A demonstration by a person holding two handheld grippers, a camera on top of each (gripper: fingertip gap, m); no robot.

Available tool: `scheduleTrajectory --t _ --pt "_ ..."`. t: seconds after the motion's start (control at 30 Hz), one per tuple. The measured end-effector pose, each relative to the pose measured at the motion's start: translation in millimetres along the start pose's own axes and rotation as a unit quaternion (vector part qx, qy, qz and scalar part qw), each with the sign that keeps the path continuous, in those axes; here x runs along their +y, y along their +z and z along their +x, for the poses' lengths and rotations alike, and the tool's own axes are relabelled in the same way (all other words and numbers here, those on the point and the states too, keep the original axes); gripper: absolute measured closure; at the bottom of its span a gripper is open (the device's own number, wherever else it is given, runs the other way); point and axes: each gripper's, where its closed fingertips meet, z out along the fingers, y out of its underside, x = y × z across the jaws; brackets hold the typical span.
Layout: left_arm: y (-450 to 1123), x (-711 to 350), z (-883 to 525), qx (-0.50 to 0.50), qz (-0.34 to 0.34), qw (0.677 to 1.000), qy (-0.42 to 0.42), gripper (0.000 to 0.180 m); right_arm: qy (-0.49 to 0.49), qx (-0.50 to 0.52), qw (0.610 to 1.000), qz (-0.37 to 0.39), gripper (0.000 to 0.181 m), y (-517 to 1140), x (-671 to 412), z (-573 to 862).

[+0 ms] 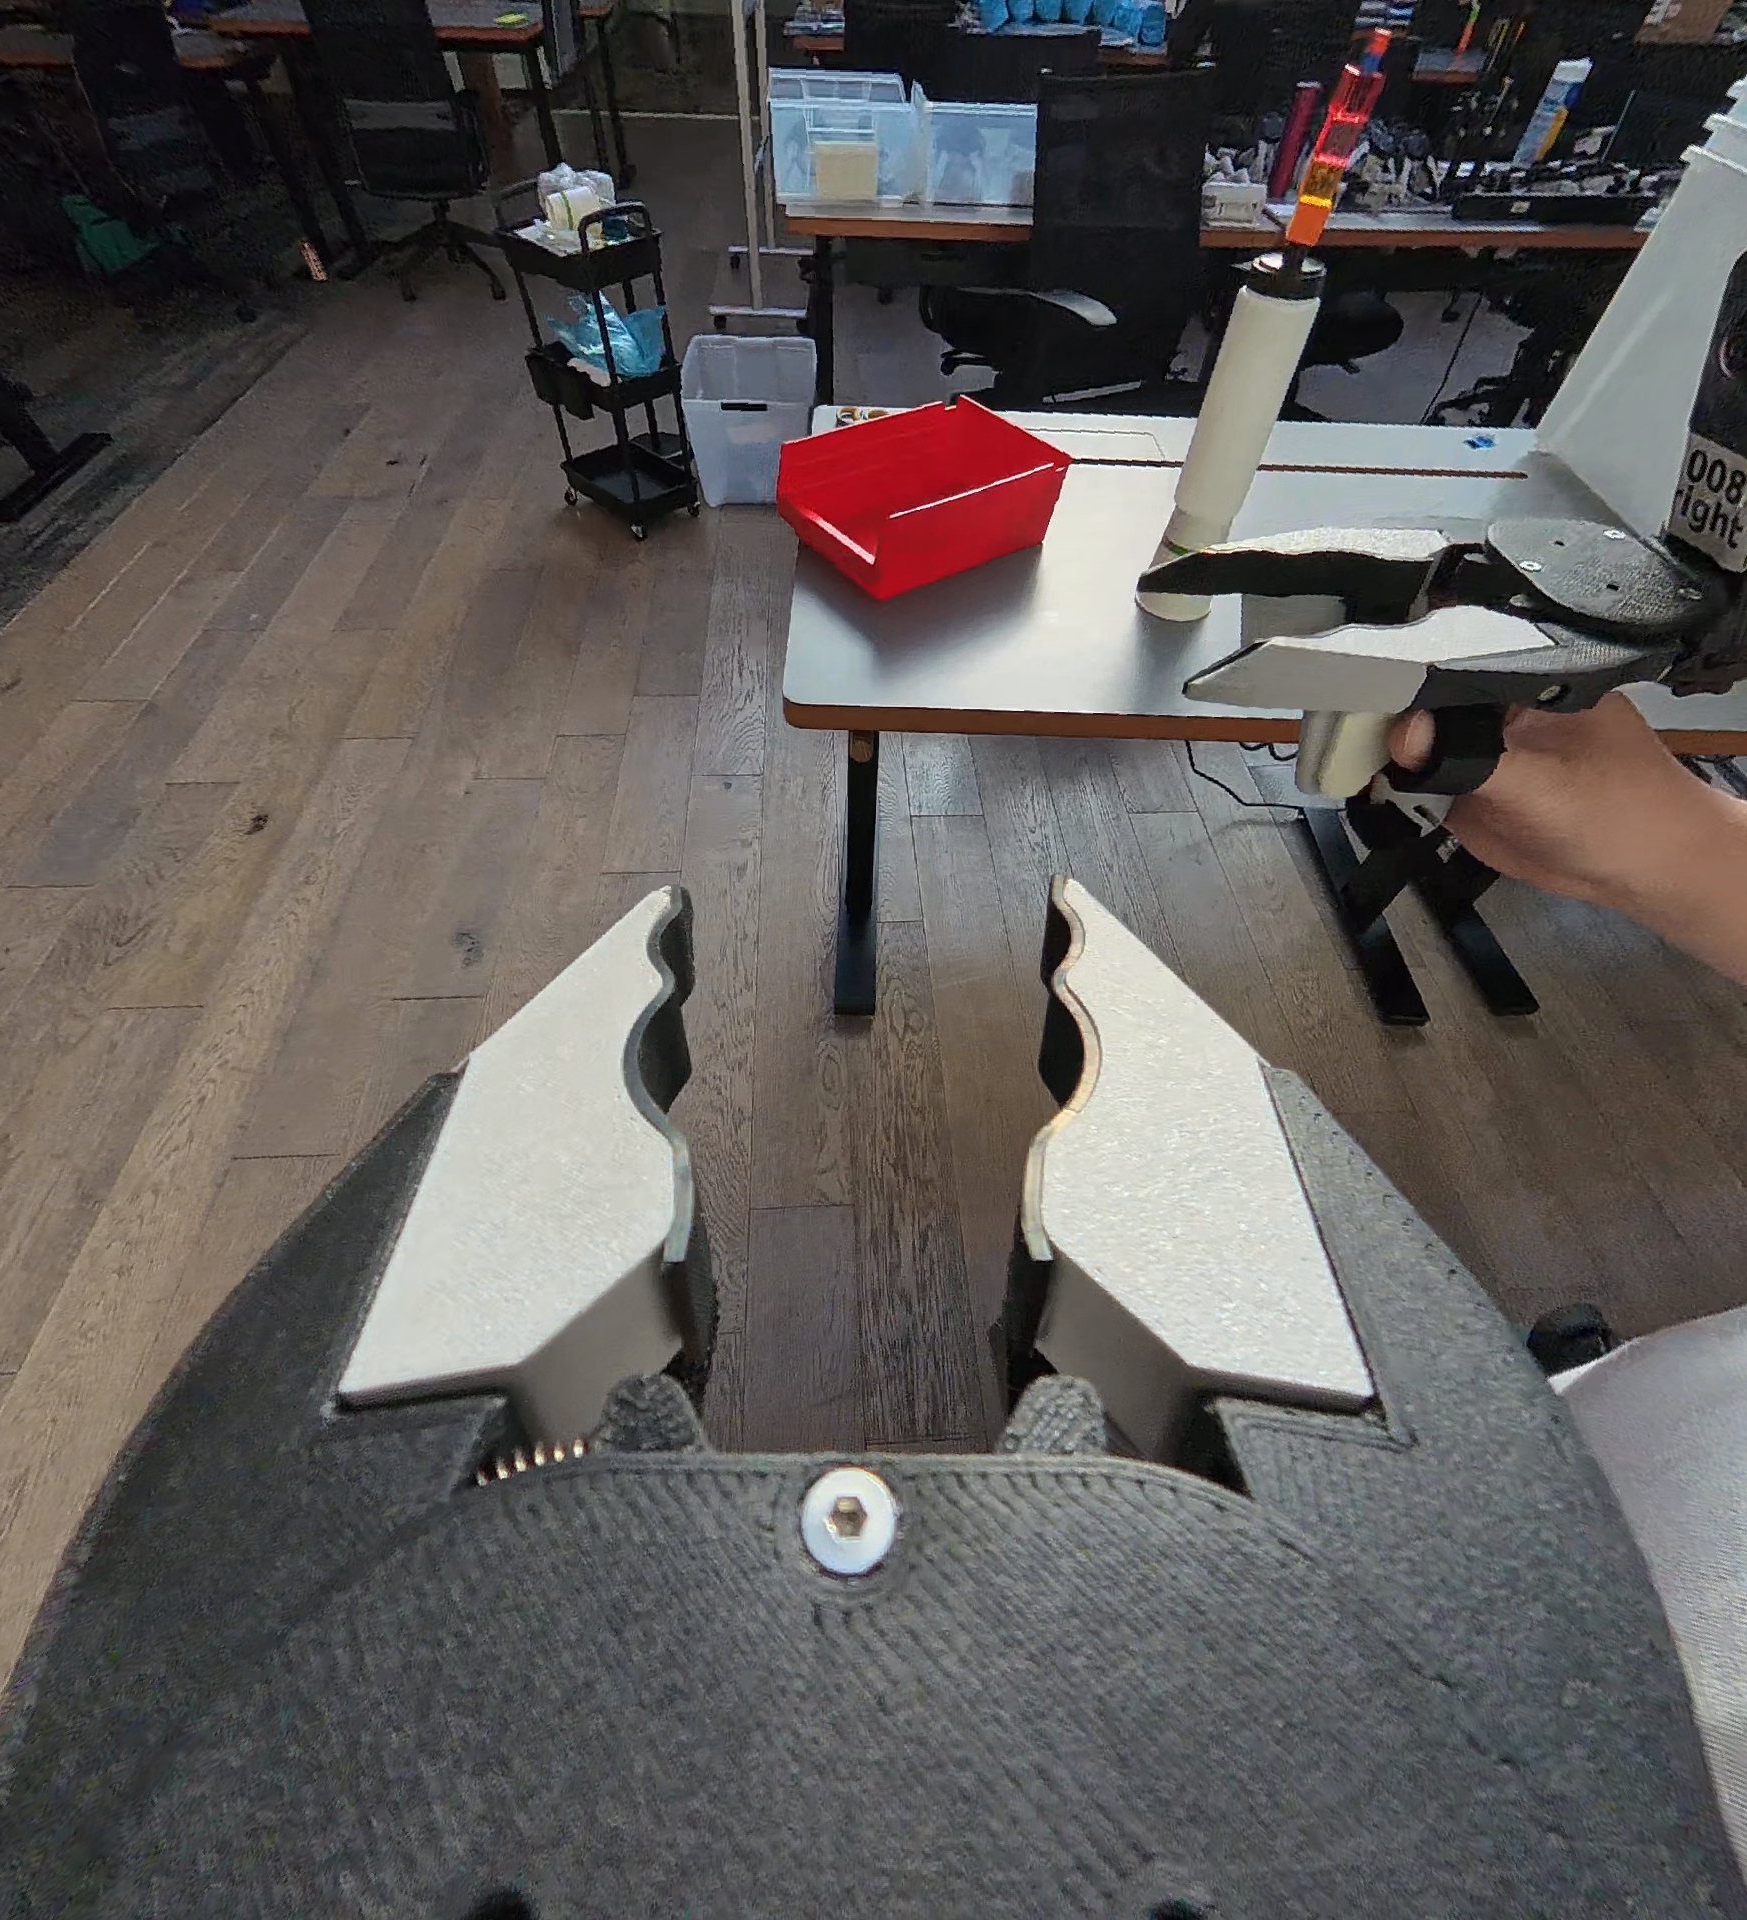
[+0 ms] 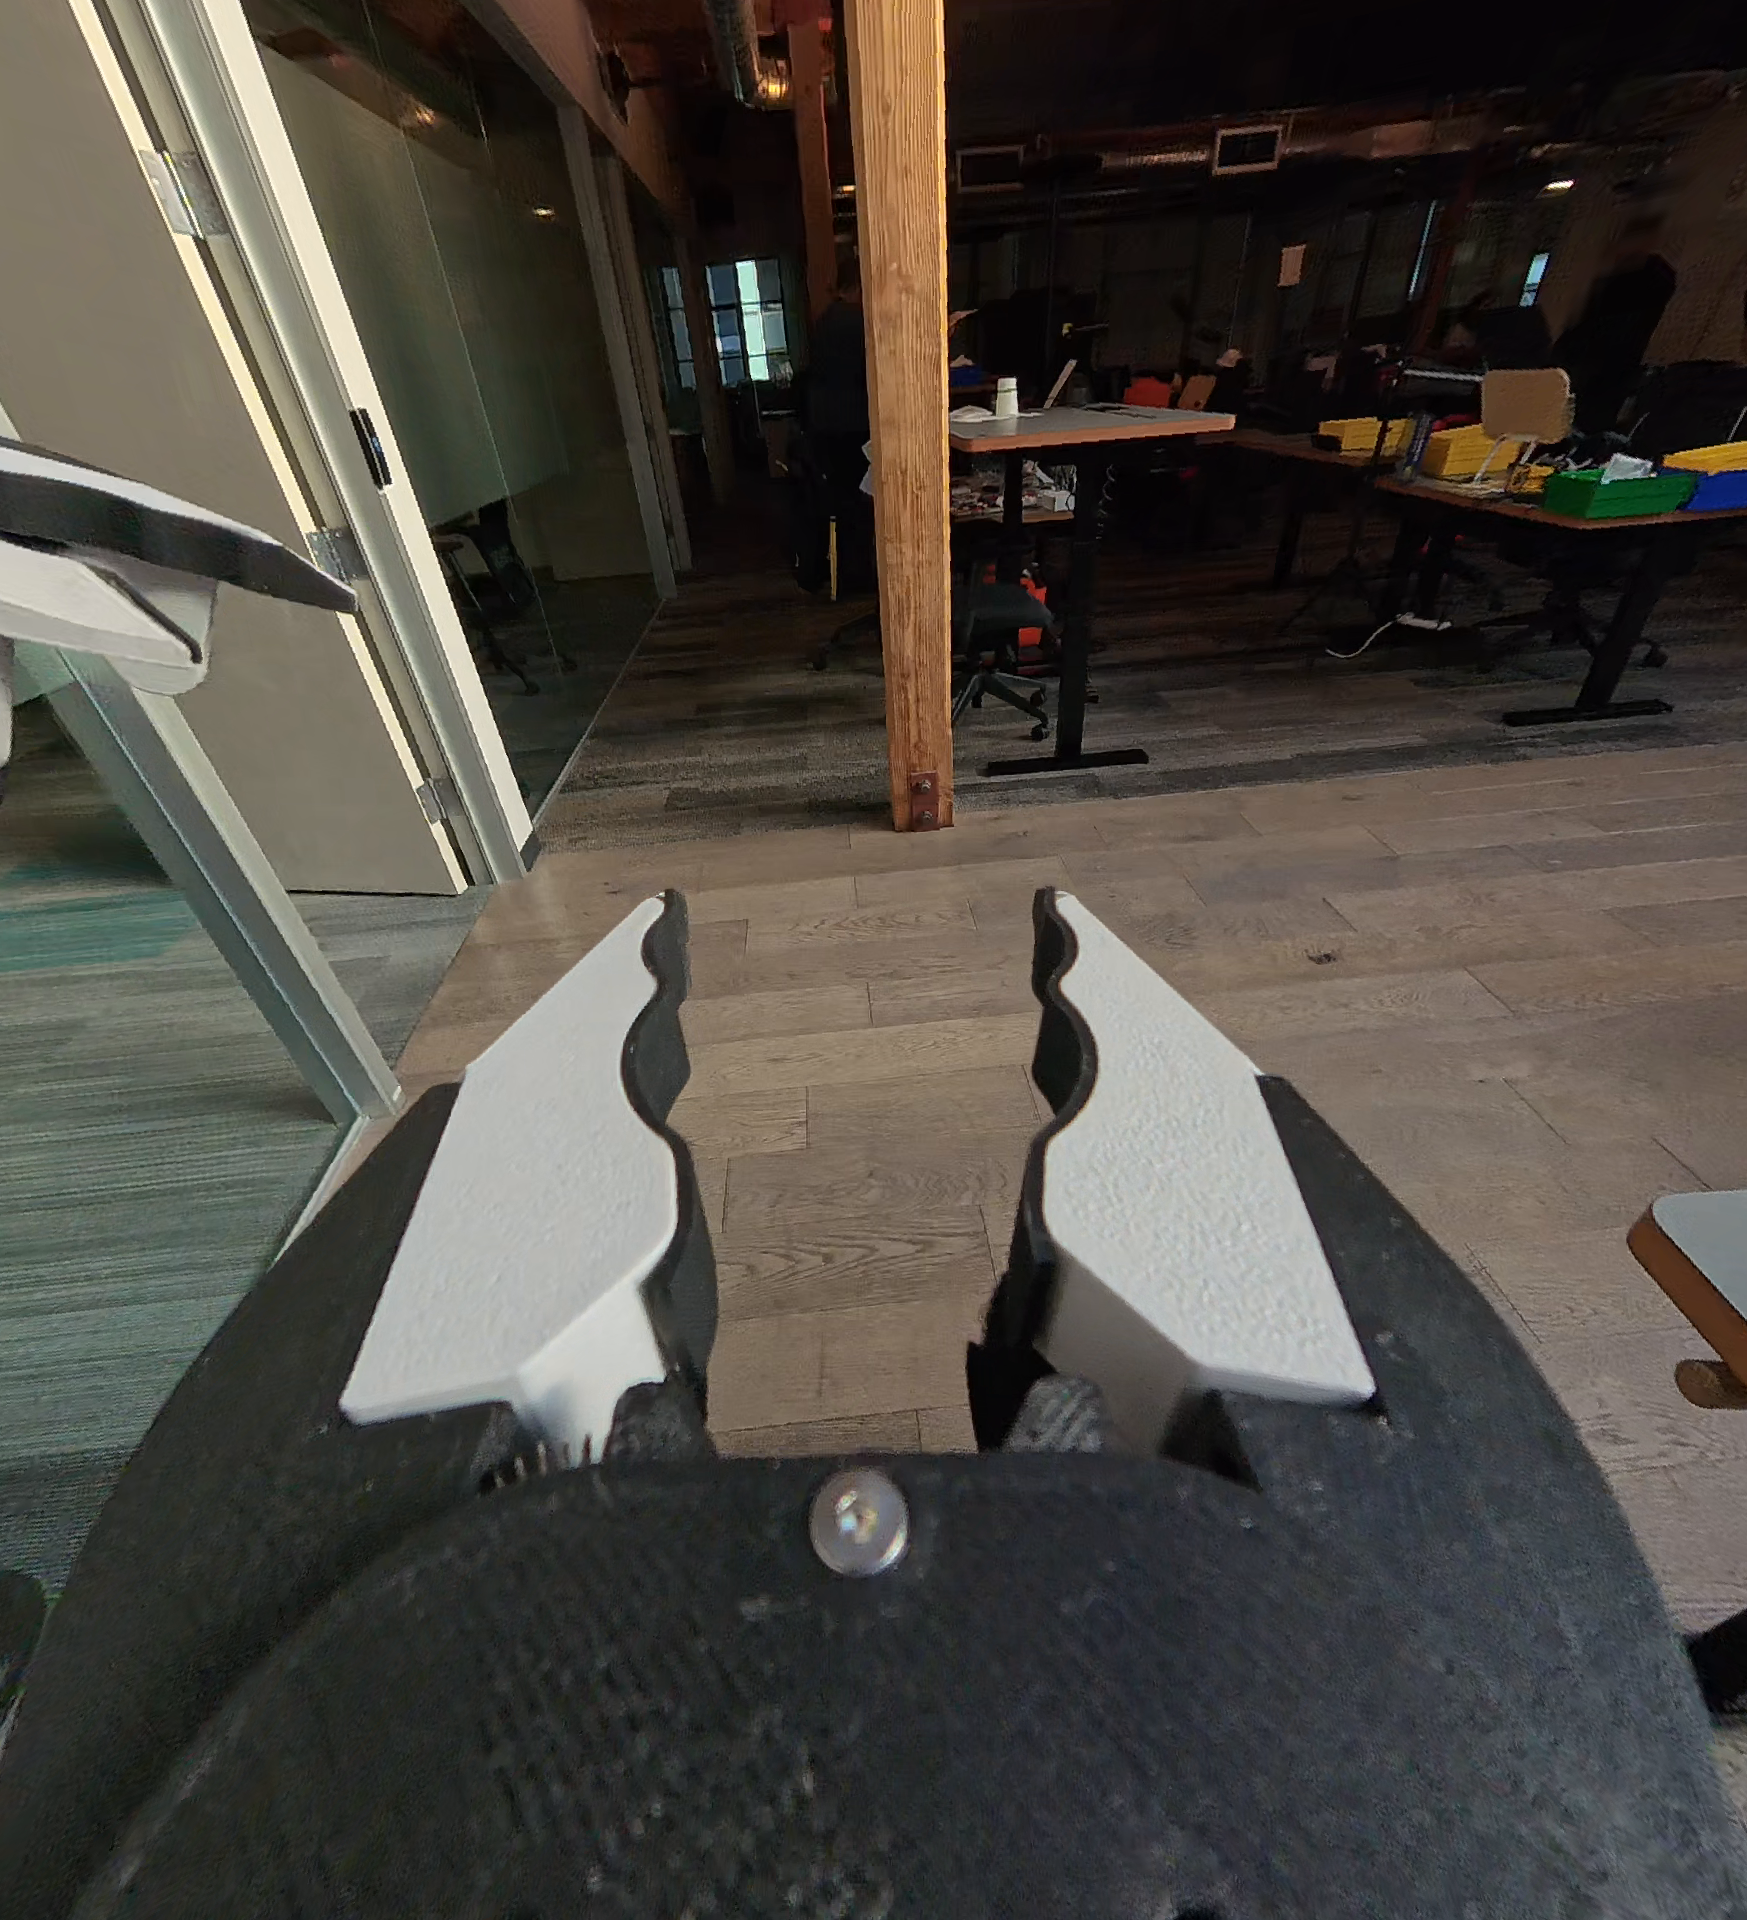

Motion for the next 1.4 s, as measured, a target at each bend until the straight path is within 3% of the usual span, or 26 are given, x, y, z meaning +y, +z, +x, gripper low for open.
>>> scheduleTrajectory --t 0.17,0.47,0.63,0.73,0.93,1.1,1.4 --pt "44 -21 -60 0.040 0.039 0.997 -0.045 0.117 0.004 -0.005 0.998 -0.064 0.123 57 34 21" --pt "154 -49 -200 0.053 0.025 0.997 -0.051 0.118 0.035 -0.050 0.995 -0.081 0.119 215 52 123" --pt "217 -68 -273 0.056 0.014 0.997 -0.060 0.117 -0.006 -0.035 0.995 -0.097 0.130 292 32 189" --pt "265 -72 -312 0.086 -0.004 0.995 -0.048 0.118 -0.024 0.006 0.994 -0.105 0.131 327 38 234" --pt "382 -110 -386 0.195 -0.015 0.980 0.028 0.119 0.050 0.119 0.983 -0.128 0.122 372 98 325" --pt "475 -151 -408 0.296 -0.042 0.949 0.105 0.119 0.118 0.223 0.954 -0.161 0.138 381 130 389" --pt "627 -193 -355 0.447 -0.054 0.881 0.142 0.120 0.141 0.449 0.867 -0.165 0.138 286 148 505"
